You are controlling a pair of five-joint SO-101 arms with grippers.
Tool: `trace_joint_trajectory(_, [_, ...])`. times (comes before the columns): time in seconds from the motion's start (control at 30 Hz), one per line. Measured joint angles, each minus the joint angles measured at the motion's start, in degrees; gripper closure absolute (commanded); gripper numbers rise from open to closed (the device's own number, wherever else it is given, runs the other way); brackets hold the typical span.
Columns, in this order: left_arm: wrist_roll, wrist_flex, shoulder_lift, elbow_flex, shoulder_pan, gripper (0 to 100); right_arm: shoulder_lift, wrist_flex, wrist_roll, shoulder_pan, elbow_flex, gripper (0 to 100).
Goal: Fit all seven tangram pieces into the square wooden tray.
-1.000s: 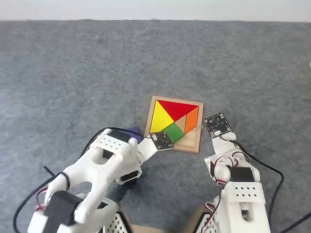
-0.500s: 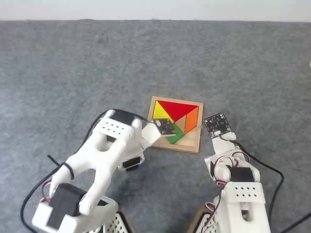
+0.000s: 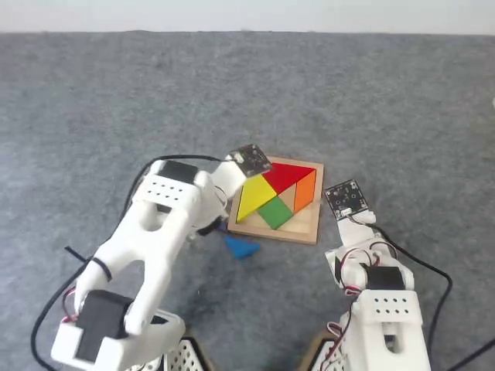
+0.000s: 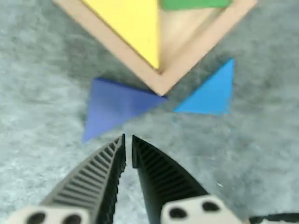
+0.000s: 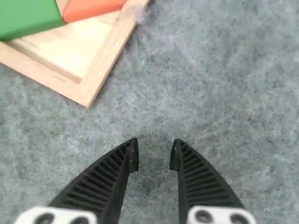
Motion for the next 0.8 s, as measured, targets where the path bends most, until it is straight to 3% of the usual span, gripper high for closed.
trace_joint_trajectory(0.1, [0.0,0.9,0.0,1.1,-0.5,79,0.0,0.0,0.0,0.0,0.0,86.3])
trace_joint_trajectory(0.23, [1.6,-1.8,0.0,6.9,2.5,78,0.0,0.0,0.0,0.0,0.0,86.3])
trace_joint_trajectory(0.47, [6.3,-18.9,0.0,15.1,5.5,78,0.0,0.0,0.0,0.0,0.0,86.3])
trace_joint_trajectory(0.8, [9.4,-21.9,-7.0,16.9,7.9,78,0.0,0.0,0.0,0.0,0.0,86.3])
